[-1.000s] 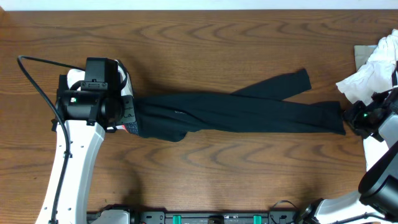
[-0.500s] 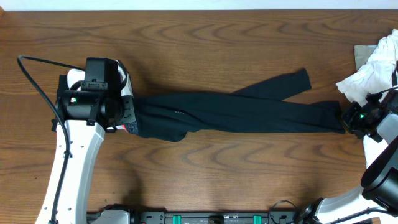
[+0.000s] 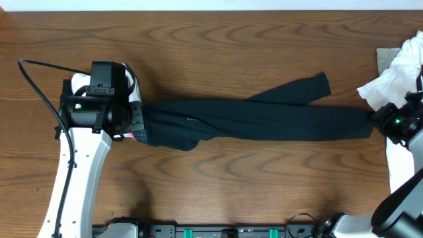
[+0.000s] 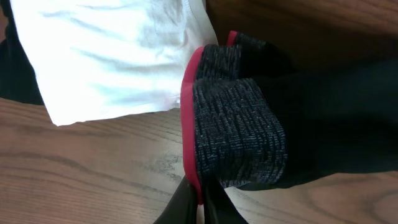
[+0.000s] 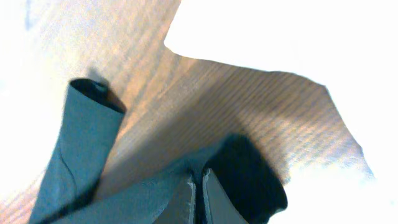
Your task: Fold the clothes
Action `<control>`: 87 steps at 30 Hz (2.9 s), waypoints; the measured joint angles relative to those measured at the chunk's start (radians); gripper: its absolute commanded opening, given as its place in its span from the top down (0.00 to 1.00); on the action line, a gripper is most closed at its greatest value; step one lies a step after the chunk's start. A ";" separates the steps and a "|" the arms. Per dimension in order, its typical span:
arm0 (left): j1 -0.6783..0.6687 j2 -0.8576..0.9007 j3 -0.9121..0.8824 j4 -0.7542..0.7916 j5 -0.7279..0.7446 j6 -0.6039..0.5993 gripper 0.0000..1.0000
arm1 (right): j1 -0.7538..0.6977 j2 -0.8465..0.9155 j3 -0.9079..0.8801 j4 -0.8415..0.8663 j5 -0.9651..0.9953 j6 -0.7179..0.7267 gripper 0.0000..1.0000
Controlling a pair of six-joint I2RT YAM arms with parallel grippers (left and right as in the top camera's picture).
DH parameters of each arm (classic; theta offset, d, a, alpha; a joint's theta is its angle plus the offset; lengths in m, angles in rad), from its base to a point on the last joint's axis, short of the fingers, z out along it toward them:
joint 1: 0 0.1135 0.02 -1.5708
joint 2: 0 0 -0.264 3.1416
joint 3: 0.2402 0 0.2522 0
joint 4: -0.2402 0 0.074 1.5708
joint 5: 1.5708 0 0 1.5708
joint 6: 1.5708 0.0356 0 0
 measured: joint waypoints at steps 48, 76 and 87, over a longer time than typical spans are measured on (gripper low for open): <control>-0.118 -0.243 0.530 -0.284 -0.081 0.010 0.94 | -0.143 -0.386 0.286 -0.193 -0.483 0.208 0.99; -0.121 -0.142 1.086 -0.474 -0.111 0.034 0.94 | -0.381 -0.278 0.776 -0.733 -0.258 0.129 0.99; -0.122 0.368 1.058 -0.443 -0.080 0.057 0.94 | -0.230 -0.064 0.775 -0.747 -0.078 0.073 0.99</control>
